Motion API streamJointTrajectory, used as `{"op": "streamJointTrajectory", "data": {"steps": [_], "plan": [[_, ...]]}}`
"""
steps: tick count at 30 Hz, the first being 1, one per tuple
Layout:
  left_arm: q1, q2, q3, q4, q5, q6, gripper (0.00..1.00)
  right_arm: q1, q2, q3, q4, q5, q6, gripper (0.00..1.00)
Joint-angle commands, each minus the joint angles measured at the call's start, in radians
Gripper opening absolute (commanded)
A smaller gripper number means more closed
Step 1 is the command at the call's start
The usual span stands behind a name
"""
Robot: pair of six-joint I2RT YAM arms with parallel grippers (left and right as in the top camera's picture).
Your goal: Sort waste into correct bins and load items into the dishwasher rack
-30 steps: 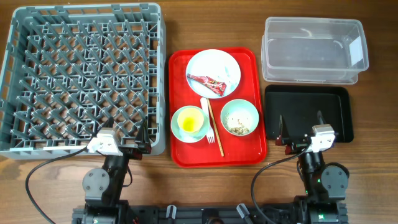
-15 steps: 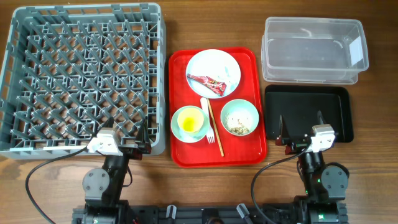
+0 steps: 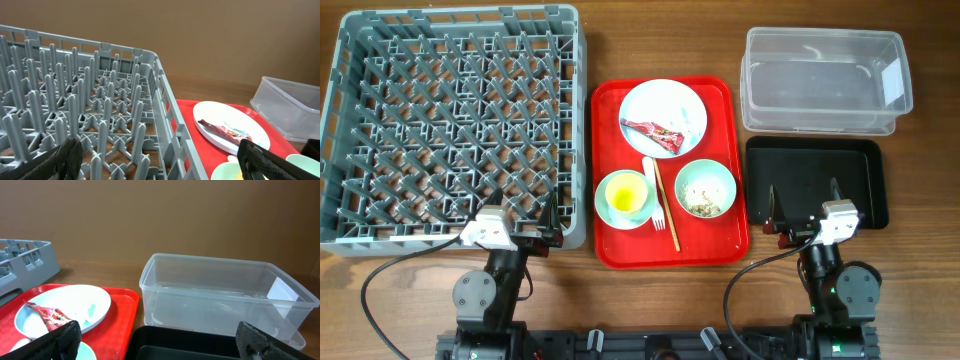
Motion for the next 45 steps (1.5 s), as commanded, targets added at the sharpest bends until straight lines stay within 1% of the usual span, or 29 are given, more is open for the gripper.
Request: {"op": "streamJointTrajectory", "data": {"steps": [1,5,8,9,12,14,15,18,19,21,23,25,26,28,29,32,36,39,42,45], "plan": [[-0.005,-0.007,-0.006,-0.001,-0.002,0.016,1.00,-0.005,-0.002,-0.001,0.004,0.011,-0.035,1.00],[-0.005,-0.007,-0.006,0.000,-0.002,0.015,1.00,-0.005,-0.002,-0.001,0.014,-0.038,-0.011,1.00],[-0.005,-0.007,-0.006,0.000,-0.002,0.015,1.00,-0.005,0.000,0.000,0.007,-0.027,0.076,1.00],[-0.005,-0.007,-0.006,0.000,-0.002,-0.002,1.00,-0.005,0.006,0.003,0.003,-0.027,0.103,1.00],[-0.004,0.008,0.020,-0.028,-0.003,-0.029,1.00,-0.005,0.067,0.043,-0.027,-0.027,0.126,1.00],[-0.004,0.079,0.070,-0.068,-0.021,-0.029,1.00,-0.005,0.156,0.097,-0.039,-0.027,0.126,1.00],[-0.004,0.139,0.103,-0.069,-0.021,-0.029,1.00,-0.005,0.239,0.150,-0.050,-0.032,0.126,1.00],[-0.004,0.309,0.203,-0.070,-0.021,-0.029,1.00,-0.005,0.406,0.283,-0.098,-0.054,0.130,0.99],[-0.004,0.372,0.248,-0.080,-0.021,-0.029,1.00,-0.005,0.496,0.367,-0.148,-0.066,0.133,1.00],[-0.004,0.533,0.387,-0.158,-0.020,-0.029,1.00,-0.005,0.655,0.534,-0.287,-0.069,0.130,1.00],[-0.004,0.641,0.494,-0.246,-0.003,-0.027,1.00,-0.005,0.780,0.667,-0.396,-0.069,0.117,1.00],[-0.004,0.733,0.595,-0.343,0.003,-0.026,1.00,-0.005,0.897,0.805,-0.515,-0.090,0.052,1.00],[-0.004,0.785,0.667,-0.421,0.003,-0.026,1.00,-0.005,0.958,0.875,-0.584,-0.099,0.035,1.00],[-0.004,0.855,0.772,-0.549,0.009,-0.026,1.00,-0.005,1.027,0.955,-0.638,-0.134,0.068,1.00],[-0.004,0.885,0.814,-0.608,0.027,-0.026,1.00,-0.005,1.039,0.958,-0.661,-0.144,0.082,1.00],[-0.004,0.899,0.825,-0.633,0.060,-0.030,1.00,-0.005,1.043,0.958,-0.675,-0.182,0.085,1.00],[-0.004,0.899,0.825,-0.632,0.062,-0.030,1.00,-0.005,1.043,0.958,-0.667,-0.254,0.080,1.00],[-0.004,0.899,0.825,-0.632,0.062,-0.030,1.00,0.027,1.057,0.965,-0.661,-0.281,0.080,1.00],[-0.004,0.899,0.825,-0.628,0.061,-0.030,1.00,0.094,1.141,1.084,-0.680,-0.277,0.080,1.00],[0.013,0.899,0.828,-0.629,0.057,-0.039,1.00,0.159,1.295,1.266,-0.731,-0.268,0.069,1.00]]}}
